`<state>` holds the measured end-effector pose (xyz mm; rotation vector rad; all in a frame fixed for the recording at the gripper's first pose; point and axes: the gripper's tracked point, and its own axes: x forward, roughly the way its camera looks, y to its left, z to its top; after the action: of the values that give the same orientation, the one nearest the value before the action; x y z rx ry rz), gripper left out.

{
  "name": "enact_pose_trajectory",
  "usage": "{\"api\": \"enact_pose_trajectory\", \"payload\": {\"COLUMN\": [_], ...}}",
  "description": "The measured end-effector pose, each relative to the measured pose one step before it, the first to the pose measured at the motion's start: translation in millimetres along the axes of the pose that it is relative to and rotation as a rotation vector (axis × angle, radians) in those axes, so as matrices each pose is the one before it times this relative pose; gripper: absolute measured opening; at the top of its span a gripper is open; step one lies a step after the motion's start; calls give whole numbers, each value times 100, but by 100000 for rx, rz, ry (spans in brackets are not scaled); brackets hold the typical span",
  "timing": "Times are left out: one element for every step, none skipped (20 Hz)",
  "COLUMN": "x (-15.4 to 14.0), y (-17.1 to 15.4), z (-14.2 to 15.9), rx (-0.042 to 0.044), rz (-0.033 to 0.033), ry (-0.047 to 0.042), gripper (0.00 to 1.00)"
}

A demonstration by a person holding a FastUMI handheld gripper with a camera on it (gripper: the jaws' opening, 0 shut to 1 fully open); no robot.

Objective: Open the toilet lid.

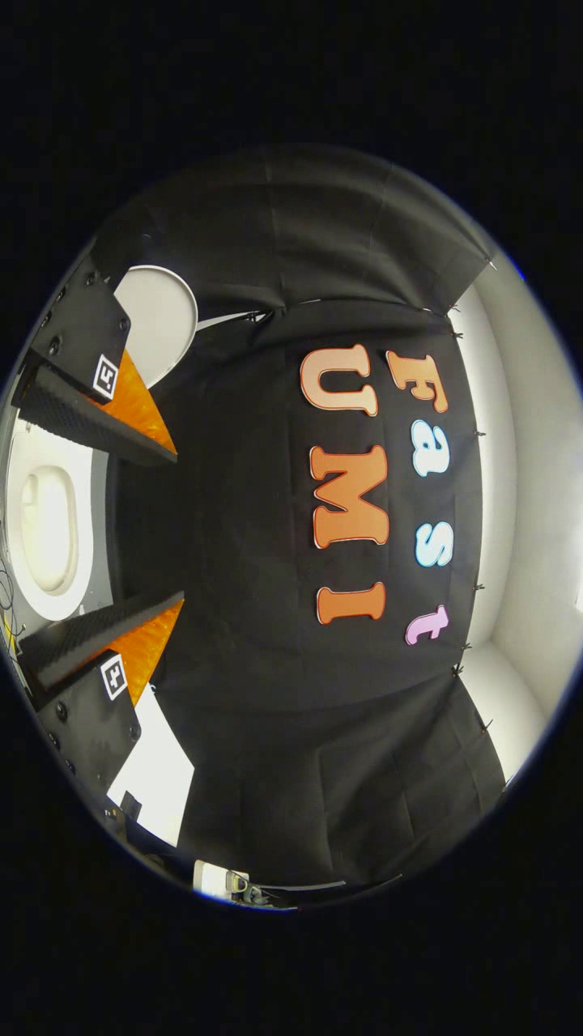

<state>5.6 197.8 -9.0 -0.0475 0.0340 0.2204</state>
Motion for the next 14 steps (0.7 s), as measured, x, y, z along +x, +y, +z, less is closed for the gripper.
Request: {"api": "enact_pose_trajectory", "payload": {"x": [6,-88,177,7,93,-50,4,-46,54,-86,-202,-209,-29,23], "y": [-10,20,84,3,4,11,130,39,2,-59,-92,38,207,-117], "z": [111,-9,263,68,35,-92,8,-6,-4,-60,4,40,1,47], "rx": [-197,-145,-160,-170,-187,46,234,203,200,222,440,606,580,242], "rz": [-53,23,-9,-125,-53,142,258,84,-36,-25,-11,262,319,-158], "ry": [-80,-75,-55,-105,56,215,340,85,15,142,241,96,-270,-228], "gripper": [98,98,98,98,98,98,98,98,98,98,98,98,98,98]}}
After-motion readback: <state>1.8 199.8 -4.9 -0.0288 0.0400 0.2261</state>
